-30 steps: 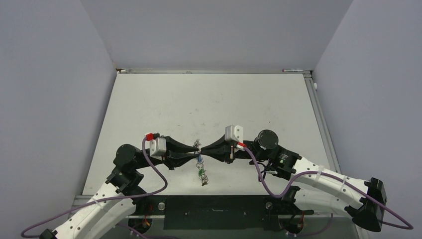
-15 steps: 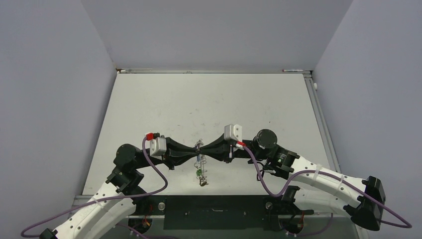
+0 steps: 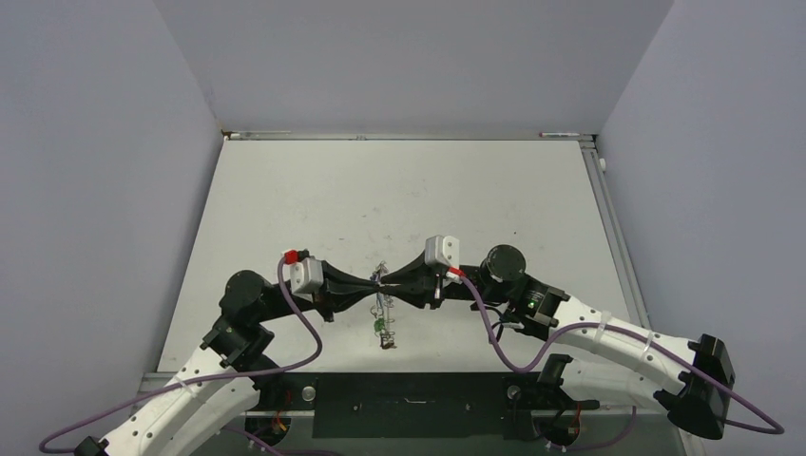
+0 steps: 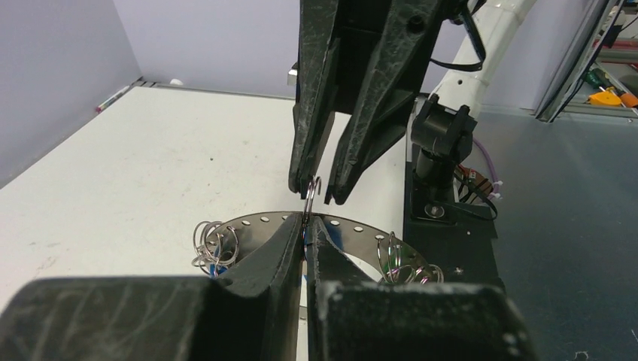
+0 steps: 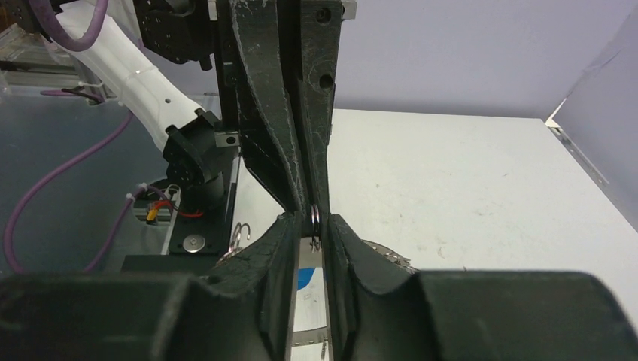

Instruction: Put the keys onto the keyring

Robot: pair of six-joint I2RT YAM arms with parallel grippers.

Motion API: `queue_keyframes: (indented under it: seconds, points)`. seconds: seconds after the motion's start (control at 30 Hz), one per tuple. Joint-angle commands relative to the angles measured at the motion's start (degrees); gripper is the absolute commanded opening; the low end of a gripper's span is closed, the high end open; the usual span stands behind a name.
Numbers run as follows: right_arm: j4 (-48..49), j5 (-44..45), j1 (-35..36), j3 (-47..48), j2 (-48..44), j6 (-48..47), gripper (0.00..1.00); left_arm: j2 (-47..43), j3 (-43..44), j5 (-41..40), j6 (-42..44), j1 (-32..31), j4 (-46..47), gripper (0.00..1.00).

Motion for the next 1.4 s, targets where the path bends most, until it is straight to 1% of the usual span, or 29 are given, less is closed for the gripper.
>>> queue_keyframes:
  seconds: [0.0, 0.07, 0.23, 0.33, 0.5, 0.6, 0.73, 0.83, 1.1, 1.3, 1.37]
  points:
    - [-0.04, 0.64, 0.07, 2.25, -1.27, -1.62, 0.25, 1.01, 3.73, -3.26, 3.62, 0.69, -3.95, 0.00]
    - [-3.68, 2.33, -0.02, 3.29, -1.99, -3.20, 0.32, 1.06, 4.07, -4.23, 4.85, 0.66, -5.66, 0.00]
    - [-17.94, 2.94, -0.08, 9.68, -0.89, -8.97, 0.42, 1.42, 4.78, -5.91, 7.70, 0.56, -9.50, 0.00]
    - [-26.39, 2.81, -0.18, 13.94, 1.11, -11.68, 0.45, 1.65, 4.88, -5.56, 8.14, 0.59, -10.11, 0.00]
    - [-37.23, 1.38, -0.66, 19.86, 5.71, -14.79, 0.45, 3.31, 5.38, -3.92, 8.16, -0.11, -11.15, 0.00]
    - [-41.90, 0.80, -1.02, 22.41, 8.08, -15.97, 0.42, 3.62, 5.49, -4.01, 8.27, -0.72, -11.48, 0.00]
    - [-44.33, 0.25, -1.23, 24.30, 10.25, -16.84, 0.39, 3.77, 5.56, -4.34, 8.41, -1.55, -12.04, 0.00]
    - [-44.11, 0.01, -1.31, 24.67, 10.82, -17.05, 0.37, 4.06, 5.83, -4.34, 8.41, -2.00, -12.66, 0.00]
    - [-43.10, -0.56, -1.40, 25.03, 12.72, -17.30, 0.36, 4.48, 5.84, -3.93, 8.42, -2.41, -12.74, 0.00]
    - [-42.11, -0.57, -1.40, 24.98, 13.53, -17.31, 0.31, 4.50, 5.85, -3.64, 8.41, -2.70, -12.69, 0.00]
    - [-42.02, -0.52, -1.40, 25.02, 13.69, -17.31, 0.28, 4.57, 5.84, -3.65, 8.44, -2.73, -12.68, 0.00]
